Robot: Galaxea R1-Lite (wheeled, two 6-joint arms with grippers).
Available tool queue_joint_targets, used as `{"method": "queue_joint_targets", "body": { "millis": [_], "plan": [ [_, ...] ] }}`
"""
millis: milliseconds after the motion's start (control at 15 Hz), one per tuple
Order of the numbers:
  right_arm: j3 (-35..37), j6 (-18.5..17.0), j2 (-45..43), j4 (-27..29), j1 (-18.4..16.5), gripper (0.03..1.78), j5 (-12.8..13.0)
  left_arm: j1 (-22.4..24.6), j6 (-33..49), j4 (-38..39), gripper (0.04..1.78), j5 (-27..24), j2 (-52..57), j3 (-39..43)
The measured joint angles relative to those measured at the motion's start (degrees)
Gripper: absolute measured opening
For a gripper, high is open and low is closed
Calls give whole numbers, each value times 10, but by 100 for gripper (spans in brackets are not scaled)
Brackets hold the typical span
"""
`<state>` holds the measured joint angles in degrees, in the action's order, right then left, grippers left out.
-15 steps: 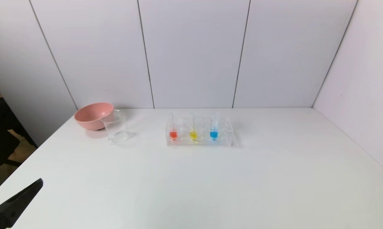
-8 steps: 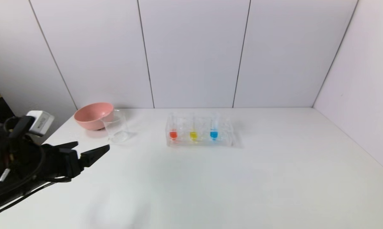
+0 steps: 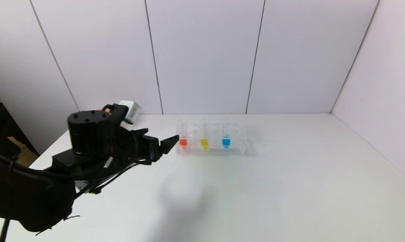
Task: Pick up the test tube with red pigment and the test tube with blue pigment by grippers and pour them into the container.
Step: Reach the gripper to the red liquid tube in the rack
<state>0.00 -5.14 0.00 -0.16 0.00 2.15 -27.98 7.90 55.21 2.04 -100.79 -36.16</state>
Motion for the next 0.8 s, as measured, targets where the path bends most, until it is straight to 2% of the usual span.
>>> {"method": "queue_joint_targets", "body": {
  "millis": [267,467,600,800],
  "plan": [
    [0,0,0,0,0,177,0,-84,-1,-17,176,225,-63,-71],
    [0,0,0,0,0,177,0,-118,3,-23,176,353,-93,-102],
    [0,0,0,0,0,177,0,-126,19,-21,176,388,-110,-115],
    [0,0,0,0,0,177,0,-129,24,-20,176,387,-137,-138]
  ]
}}
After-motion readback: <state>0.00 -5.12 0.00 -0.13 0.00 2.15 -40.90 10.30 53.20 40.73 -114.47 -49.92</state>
